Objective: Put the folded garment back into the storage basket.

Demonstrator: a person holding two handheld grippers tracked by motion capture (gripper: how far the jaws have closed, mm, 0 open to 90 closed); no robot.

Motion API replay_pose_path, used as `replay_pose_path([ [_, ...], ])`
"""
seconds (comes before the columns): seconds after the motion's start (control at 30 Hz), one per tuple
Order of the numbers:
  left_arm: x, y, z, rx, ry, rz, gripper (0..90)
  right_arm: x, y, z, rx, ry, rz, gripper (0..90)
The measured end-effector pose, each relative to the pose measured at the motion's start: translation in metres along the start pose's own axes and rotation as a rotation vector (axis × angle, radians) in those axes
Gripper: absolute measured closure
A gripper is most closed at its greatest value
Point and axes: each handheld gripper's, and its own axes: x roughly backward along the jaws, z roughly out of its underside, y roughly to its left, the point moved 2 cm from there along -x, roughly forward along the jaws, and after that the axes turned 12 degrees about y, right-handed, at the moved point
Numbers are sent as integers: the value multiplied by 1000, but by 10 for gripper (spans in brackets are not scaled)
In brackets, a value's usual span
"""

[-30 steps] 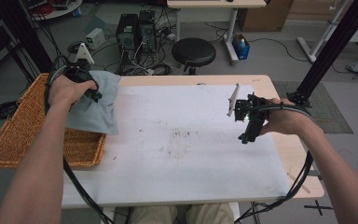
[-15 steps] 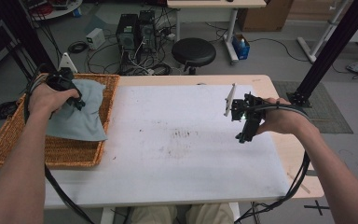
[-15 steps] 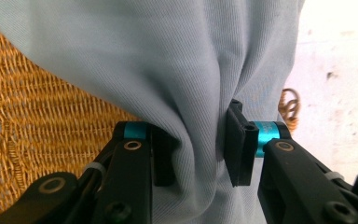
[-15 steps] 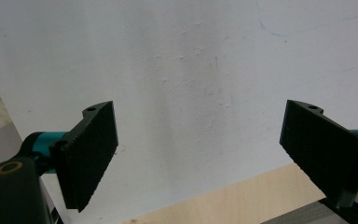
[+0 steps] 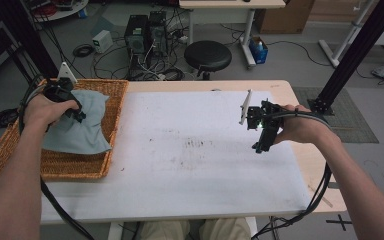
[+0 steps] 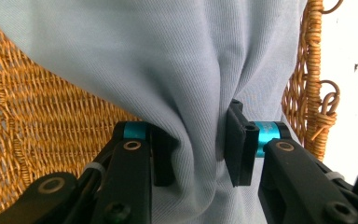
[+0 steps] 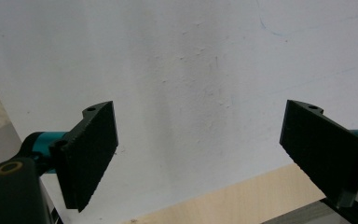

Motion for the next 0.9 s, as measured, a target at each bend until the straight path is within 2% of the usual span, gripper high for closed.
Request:
replay_pose_path([
  [0.07,-1,0,0,0,6,2,673,0,-1,-1,15,6,4,112],
  [0.23,-2,1,-1,8,0,-6,672,0,0,-2,2,11,-2,112],
  [0.3,-4,3,0,1,12,1,672,0,1,-3,-4,10,-5,112],
  [0.6,-13,12,2,4,32,1,669,-1,-1,-2,10,9,3,112],
  [0.7,-15,15,3,7,31,5,668,-1,1,-2,-11,11,-8,112],
  [0.77,-16,16,3,5,34,3,667,-2,-1,-3,12,10,-1,112],
  [0.83,-17,17,4,7,37,6,667,-1,0,-4,-3,8,-5,112],
  [0.9,-16,17,4,6,35,5,666,-1,0,-4,3,13,-4,112],
])
